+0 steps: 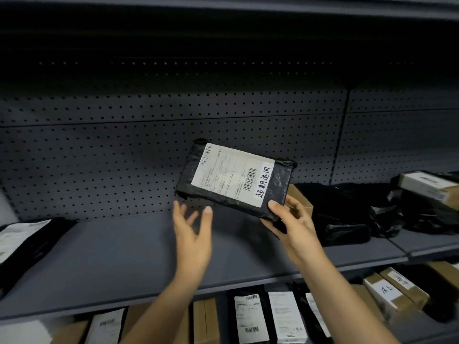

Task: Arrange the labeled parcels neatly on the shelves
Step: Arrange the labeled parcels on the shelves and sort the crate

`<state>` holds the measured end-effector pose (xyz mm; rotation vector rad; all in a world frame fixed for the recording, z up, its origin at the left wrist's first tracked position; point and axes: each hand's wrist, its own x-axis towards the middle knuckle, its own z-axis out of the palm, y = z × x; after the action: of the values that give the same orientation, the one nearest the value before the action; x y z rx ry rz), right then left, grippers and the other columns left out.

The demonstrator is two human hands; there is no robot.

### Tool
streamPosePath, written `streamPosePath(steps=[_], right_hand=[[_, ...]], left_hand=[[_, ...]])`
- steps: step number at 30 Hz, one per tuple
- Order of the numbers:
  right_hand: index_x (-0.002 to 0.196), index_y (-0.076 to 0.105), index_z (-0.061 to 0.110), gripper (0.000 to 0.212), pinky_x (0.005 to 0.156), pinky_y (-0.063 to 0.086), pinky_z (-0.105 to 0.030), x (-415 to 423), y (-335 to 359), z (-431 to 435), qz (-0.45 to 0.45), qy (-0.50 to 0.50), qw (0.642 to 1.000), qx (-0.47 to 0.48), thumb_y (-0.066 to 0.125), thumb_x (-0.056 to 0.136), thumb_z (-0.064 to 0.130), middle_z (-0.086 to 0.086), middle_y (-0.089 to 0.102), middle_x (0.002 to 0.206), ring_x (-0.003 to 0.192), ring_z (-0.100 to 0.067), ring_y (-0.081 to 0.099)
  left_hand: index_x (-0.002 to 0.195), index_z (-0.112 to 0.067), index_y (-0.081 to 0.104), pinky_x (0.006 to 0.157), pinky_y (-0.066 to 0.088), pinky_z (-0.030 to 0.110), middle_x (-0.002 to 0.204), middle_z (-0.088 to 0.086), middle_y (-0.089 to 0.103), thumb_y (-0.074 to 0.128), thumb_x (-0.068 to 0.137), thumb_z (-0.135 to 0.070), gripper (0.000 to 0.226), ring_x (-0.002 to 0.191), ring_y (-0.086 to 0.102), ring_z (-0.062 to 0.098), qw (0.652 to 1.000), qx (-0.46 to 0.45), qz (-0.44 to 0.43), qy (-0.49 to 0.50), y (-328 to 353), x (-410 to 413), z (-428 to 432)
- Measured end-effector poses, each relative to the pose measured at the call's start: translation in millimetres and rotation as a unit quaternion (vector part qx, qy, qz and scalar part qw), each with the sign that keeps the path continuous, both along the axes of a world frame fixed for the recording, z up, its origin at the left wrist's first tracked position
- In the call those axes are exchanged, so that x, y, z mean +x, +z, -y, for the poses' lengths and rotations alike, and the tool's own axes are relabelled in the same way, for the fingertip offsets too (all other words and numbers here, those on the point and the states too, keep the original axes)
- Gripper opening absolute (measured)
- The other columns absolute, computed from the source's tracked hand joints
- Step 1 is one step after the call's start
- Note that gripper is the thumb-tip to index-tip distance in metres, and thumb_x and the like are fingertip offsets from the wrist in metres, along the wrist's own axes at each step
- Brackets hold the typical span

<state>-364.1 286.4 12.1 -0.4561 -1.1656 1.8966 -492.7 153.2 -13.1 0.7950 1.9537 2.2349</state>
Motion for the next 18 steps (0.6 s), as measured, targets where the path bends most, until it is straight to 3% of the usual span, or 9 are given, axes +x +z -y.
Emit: streamPosePath(steps=[2, 6, 9, 13, 16, 18], right_hand=[[0.13, 0.049, 0.009, 0.053, 0.088, 0.054, -0.04, -6.2, -3.9, 7.6, -0.008, 0.005, 1.0, 0.0, 0.07, 0.082, 0.007, 0.005, 0.075, 0.09, 0.088, -0.01, 0.071], [0.128, 0.05, 0.013, 0.069, 0.095, 0.051, -0.045, -12.2, -14.6, 18.9, -0.002, 0.038, 0.999, 0.013, 0.079, 0.065, 0.015, -0.011, 0.072, 0.112, 0.104, -0.025, 0.069], [0.128, 0.049, 0.016, 0.074, 0.089, 0.052, -0.036, -11.2, -18.2, 20.0, 0.007, 0.055, 0.998, 0.028, 0.081, 0.061, 0.016, -0.012, 0.07, 0.116, 0.107, -0.026, 0.067], [0.133, 0.046, 0.022, 0.079, 0.077, 0.053, -0.027, -9.0, -13.6, 13.0, -0.013, 0.053, 0.998, 0.037, 0.082, 0.063, 0.016, -0.002, 0.071, 0.103, 0.101, -0.018, 0.068], [0.137, 0.044, 0.026, 0.075, 0.09, 0.053, -0.036, -1.7, -5.5, 0.2, -0.024, 0.019, 0.999, 0.041, 0.076, 0.07, 0.015, 0.003, 0.068, 0.104, 0.104, -0.018, 0.066], [0.133, 0.051, 0.029, 0.063, 0.094, 0.052, -0.039, 5.3, 0.1, -9.7, 0.014, 0.028, 0.996, 0.086, 0.073, 0.078, 0.009, 0.014, 0.07, 0.101, 0.102, -0.014, 0.067]], left_hand=[[0.154, -0.035, 0.003, 0.11, 0.039, 0.041, 0.155, 0.0, 0.027, 0.06, 0.083, -0.054, 0.093, 0.118, 0.047, -0.008, 0.998, 0.024, 0.028, -0.059, -1.4, 14.6, -10.6], [0.145, -0.057, -0.009, 0.101, 0.046, 0.041, 0.154, -0.011, 0.03, 0.061, 0.08, -0.049, 0.096, 0.134, 0.04, 0.006, 0.979, 0.104, 0.087, -0.153, 7.7, 27.6, -25.5], [0.142, -0.064, -0.002, 0.1, 0.048, 0.047, 0.149, -0.01, 0.041, 0.067, 0.079, -0.041, 0.096, 0.13, 0.048, 0.009, 0.971, 0.148, 0.089, -0.166, 10.4, 25.5, -28.3], [0.134, -0.072, 0.015, 0.106, 0.042, 0.053, 0.143, -0.006, 0.049, 0.077, 0.08, -0.038, 0.089, 0.13, 0.05, 0.014, 0.973, 0.15, 0.07, -0.159, 12.6, 10.6, -25.5], [0.136, -0.071, 0.017, 0.109, 0.038, 0.048, 0.142, -0.013, 0.05, 0.077, 0.077, -0.04, 0.09, 0.132, 0.046, 0.012, 0.981, 0.106, 0.025, -0.163, 18.9, -5.7, -19.9], [0.145, -0.057, 0.015, 0.105, 0.044, 0.034, 0.136, -0.016, 0.053, 0.07, 0.088, -0.023, 0.086, 0.126, 0.05, 0.002, 0.982, 0.075, -0.009, -0.174, 21.3, -17.4, -18.1]])
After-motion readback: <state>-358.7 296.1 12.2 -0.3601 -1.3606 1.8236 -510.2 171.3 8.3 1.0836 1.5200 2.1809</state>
